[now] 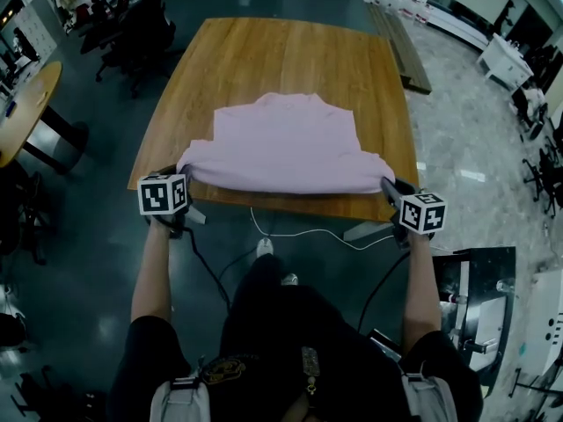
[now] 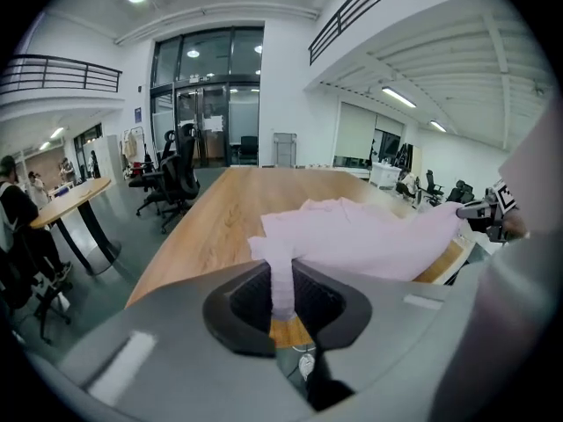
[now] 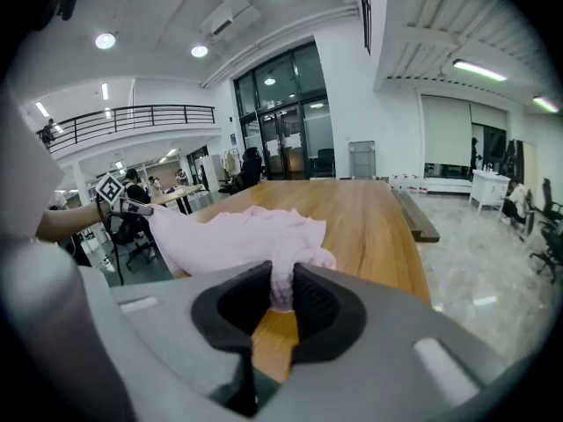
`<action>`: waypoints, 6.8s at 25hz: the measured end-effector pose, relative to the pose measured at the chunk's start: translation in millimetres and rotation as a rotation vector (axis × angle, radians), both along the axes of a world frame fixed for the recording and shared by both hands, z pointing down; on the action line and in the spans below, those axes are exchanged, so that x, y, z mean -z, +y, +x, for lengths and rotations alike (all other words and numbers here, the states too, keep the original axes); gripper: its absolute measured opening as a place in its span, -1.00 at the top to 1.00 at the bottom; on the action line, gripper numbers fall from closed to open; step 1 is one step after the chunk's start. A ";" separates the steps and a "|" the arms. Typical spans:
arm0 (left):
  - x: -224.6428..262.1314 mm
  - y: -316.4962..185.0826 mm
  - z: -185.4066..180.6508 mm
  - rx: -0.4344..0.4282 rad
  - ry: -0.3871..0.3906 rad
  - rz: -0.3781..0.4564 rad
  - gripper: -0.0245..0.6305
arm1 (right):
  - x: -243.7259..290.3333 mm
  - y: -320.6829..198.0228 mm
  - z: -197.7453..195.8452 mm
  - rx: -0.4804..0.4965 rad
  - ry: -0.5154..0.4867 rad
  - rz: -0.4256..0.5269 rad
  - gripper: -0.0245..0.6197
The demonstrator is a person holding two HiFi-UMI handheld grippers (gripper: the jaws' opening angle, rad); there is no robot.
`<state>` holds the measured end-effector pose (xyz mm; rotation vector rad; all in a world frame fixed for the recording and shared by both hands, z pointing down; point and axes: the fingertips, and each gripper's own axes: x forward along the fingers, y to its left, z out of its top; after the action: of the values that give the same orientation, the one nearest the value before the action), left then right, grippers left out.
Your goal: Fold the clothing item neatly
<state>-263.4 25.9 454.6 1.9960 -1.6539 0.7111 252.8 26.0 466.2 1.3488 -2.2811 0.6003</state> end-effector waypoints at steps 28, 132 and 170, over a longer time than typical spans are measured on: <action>-34.0 -309.8 1.1 -0.154 -0.030 -0.237 0.81 | -13.8 -301.4 -2.9 -0.014 0.027 -0.235 0.75; -89.6 -346.3 464.2 -1.087 -0.053 -0.149 0.77 | -92.5 -279.8 -24.5 0.933 -0.132 -0.314 0.69; -80.0 -338.8 94.2 -0.284 -0.203 -0.102 0.43 | -53.3 -334.3 -46.4 0.176 0.151 -0.051 0.64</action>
<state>-169.1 -312.9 534.6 2.1667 -1.4196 1.1097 206.4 -308.4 519.5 1.1153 -2.2171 0.4776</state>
